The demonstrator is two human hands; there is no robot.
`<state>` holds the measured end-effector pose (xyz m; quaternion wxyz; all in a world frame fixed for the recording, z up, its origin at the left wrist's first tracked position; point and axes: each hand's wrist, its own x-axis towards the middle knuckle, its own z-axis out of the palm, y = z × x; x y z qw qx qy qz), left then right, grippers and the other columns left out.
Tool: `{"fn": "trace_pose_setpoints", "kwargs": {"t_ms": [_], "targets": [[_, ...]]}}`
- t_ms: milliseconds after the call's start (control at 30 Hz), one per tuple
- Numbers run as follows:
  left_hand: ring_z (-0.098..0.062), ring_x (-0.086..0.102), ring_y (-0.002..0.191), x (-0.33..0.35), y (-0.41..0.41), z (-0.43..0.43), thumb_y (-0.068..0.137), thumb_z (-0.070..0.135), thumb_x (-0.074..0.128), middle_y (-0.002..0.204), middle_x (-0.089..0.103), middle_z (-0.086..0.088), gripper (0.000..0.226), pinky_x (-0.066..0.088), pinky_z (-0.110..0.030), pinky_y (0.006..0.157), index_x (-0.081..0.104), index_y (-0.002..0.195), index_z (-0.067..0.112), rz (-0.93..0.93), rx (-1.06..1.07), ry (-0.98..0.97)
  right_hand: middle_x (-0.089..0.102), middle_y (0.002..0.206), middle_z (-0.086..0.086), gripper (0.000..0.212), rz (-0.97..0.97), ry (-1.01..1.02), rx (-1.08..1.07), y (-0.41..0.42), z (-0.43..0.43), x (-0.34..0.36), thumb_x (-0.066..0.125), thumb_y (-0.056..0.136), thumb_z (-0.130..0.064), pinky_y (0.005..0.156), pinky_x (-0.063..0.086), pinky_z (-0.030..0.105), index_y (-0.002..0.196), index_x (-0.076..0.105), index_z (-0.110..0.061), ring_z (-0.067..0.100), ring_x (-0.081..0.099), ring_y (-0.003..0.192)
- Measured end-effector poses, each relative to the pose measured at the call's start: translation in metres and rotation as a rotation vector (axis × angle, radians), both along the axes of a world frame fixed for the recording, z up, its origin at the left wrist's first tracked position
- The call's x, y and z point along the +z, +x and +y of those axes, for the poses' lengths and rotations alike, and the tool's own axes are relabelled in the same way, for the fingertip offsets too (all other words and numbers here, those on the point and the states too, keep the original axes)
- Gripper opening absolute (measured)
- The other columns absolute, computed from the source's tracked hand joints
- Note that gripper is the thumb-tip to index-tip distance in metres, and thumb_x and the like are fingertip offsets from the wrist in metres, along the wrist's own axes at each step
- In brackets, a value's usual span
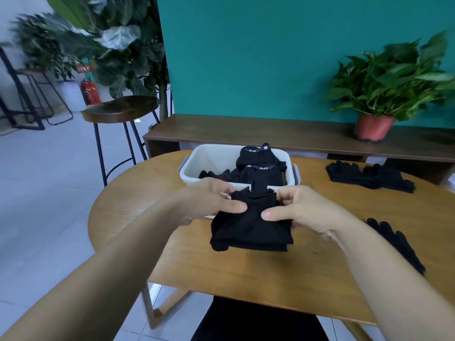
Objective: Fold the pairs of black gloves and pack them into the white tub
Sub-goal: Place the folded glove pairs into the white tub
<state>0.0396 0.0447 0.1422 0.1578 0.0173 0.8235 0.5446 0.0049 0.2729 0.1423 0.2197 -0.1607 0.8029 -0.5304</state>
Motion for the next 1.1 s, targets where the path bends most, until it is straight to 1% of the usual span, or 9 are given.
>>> {"fn": "trace_pose_setpoints", "kwargs": {"t_ms": [200,300,467,600,733,833,933,1033,1100], "targets": [[-0.017,0.066,0.095,0.066,-0.024,-0.022,0.087,0.031,0.076,0.108,0.074,-0.011,0.025,0.046,-0.027,0.091,0.075,0.105,0.014,0.123,0.060,-0.110,0.070,0.085,0.010,0.014,0.064,-0.047,0.004,-0.025,-0.027,0.063,0.076,0.080,-0.001,0.062,0.054,0.029,0.088,0.066,-0.006,0.021,0.067,0.073],[-0.013,0.061,0.082,0.081,-0.045,-0.035,0.087,0.029,0.075,0.099,0.076,-0.008,0.015,0.039,-0.025,0.080,0.078,0.097,0.019,0.170,0.119,-0.131,0.069,0.081,0.009,0.015,0.084,-0.033,-0.026,-0.052,-0.047,0.079,0.078,0.078,-0.002,0.074,0.053,0.040,0.079,0.065,-0.011,0.025,0.065,0.074],[0.002,0.068,0.067,0.093,-0.091,-0.056,0.090,0.028,0.073,0.086,0.076,0.011,0.009,0.044,-0.012,0.058,0.078,0.094,0.021,0.172,0.198,-0.171,0.071,0.082,0.007,0.014,0.069,-0.005,-0.048,-0.101,-0.079,0.088,0.077,0.079,-0.002,0.064,0.055,0.032,0.082,0.067,-0.010,0.022,0.067,0.072],[-0.003,0.070,0.084,0.095,-0.130,-0.074,0.090,0.026,0.073,0.093,0.077,0.008,0.011,0.045,-0.017,0.070,0.078,0.097,0.020,0.171,0.229,-0.171,0.072,0.091,0.013,0.017,0.064,0.007,-0.068,-0.143,-0.100,0.089,0.077,0.079,-0.002,0.073,0.058,0.041,0.092,0.068,-0.006,0.025,0.069,0.077],[-0.002,0.070,0.084,0.095,-0.167,-0.088,0.090,0.028,0.073,0.092,0.077,0.010,0.009,0.045,-0.016,0.067,0.078,0.096,0.022,0.149,0.235,-0.187,0.069,0.082,0.011,0.015,0.033,-0.014,-0.097,-0.176,-0.117,0.085,0.073,0.083,0.001,0.048,0.052,0.024,0.095,0.066,-0.004,0.013,0.065,0.053],[0.000,0.068,0.087,0.082,-0.186,-0.098,0.090,0.028,0.073,0.092,0.076,0.011,0.008,0.044,-0.015,0.069,0.077,0.094,0.024,0.119,0.232,-0.197,0.069,0.083,0.005,0.018,0.036,0.020,-0.104,-0.196,-0.128,0.070,0.074,0.083,-0.002,0.044,0.045,0.019,0.100,0.067,-0.007,0.012,0.066,0.062],[-0.006,0.066,0.100,0.064,-0.199,-0.105,0.090,0.030,0.073,0.099,0.073,0.011,0.016,0.042,-0.022,0.086,0.075,0.103,0.020,0.126,0.248,-0.175,0.068,0.085,0.002,0.016,0.047,0.037,-0.109,-0.210,-0.137,0.050,0.074,0.083,-0.004,0.053,0.049,0.023,0.096,0.067,-0.010,0.014,0.066,0.073],[-0.006,0.062,0.096,0.047,-0.203,-0.108,0.089,0.029,0.074,0.090,0.064,0.017,0.012,0.040,-0.025,0.090,0.068,0.099,0.026,0.126,0.276,-0.174,0.067,0.083,0.005,0.014,0.029,0.037,-0.104,-0.218,-0.141,0.032,0.074,0.083,-0.003,0.056,0.053,0.024,0.090,0.067,-0.013,0.014,0.067,0.069],[-0.013,0.062,0.108,0.033,-0.206,-0.111,0.088,0.031,0.076,0.088,0.063,0.017,0.017,0.041,-0.029,0.101,0.071,0.102,0.022,0.137,0.304,-0.174,0.065,0.082,0.004,0.014,0.041,0.063,-0.090,-0.220,-0.143,0.021,0.075,0.083,-0.006,0.052,0.050,0.020,0.090,0.068,-0.015,0.013,0.065,0.067]]}}
